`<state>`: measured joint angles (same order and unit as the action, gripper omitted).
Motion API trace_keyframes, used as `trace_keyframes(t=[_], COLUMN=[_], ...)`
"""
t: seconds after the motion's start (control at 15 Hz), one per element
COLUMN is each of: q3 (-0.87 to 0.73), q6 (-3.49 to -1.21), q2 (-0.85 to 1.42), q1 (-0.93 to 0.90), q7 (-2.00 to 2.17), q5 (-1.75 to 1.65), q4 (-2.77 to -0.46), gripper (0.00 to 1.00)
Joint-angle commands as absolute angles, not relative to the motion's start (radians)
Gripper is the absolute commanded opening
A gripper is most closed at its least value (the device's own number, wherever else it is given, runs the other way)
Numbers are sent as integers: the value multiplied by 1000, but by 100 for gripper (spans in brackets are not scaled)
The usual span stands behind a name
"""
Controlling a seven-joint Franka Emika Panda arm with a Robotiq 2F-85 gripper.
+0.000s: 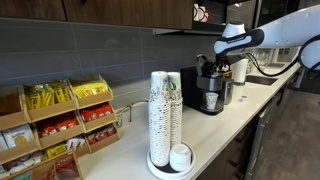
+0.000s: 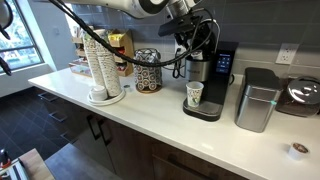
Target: Open the lid of the coffee machine and place the pod inside
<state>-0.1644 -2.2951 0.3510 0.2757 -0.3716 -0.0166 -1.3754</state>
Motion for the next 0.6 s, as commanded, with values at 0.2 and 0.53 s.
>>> trace_keyframes(t=[0.2, 0.53], q3=[-158, -179], q6=[-2239, -2167], q2=[337, 322], q1=[295, 292], q7=[-383, -382], q5=[-19, -42], q4=[-1360, -1372], gripper=[100, 100])
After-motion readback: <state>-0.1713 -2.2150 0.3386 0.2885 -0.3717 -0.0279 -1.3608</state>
